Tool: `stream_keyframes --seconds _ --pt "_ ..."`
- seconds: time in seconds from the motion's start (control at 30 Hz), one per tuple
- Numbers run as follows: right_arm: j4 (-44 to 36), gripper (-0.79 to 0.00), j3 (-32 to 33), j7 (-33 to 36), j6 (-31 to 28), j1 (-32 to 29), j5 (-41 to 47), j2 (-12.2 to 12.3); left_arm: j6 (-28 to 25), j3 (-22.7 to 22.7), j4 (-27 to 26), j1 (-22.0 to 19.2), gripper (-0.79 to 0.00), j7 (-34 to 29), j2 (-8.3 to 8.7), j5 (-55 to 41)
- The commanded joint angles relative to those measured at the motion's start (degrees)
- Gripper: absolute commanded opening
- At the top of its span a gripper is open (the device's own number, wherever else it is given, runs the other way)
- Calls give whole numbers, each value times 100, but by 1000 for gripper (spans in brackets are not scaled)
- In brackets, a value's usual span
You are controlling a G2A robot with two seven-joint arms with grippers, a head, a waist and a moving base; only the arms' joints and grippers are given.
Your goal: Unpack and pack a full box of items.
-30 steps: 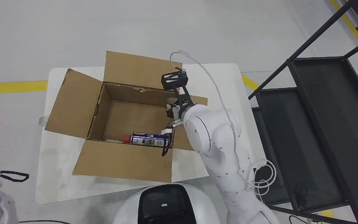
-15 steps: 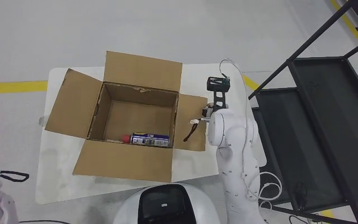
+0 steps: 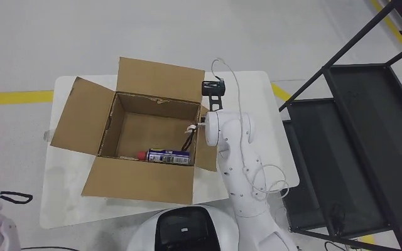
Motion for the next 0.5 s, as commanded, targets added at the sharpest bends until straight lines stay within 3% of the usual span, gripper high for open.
stream_keyframes --seconds 0.0,0.37,0.47 --pt "124 -785 -24 0 0 81 56 -18 0 0 0 0 0 0 0 0" --pt "488 -785 -385 0 -413 377 511 -72 0 0 0 0 0 0 0 0" --pt "562 -785 -293 0 -295 378 357 -62 0 0 0 0 0 0 0 0"
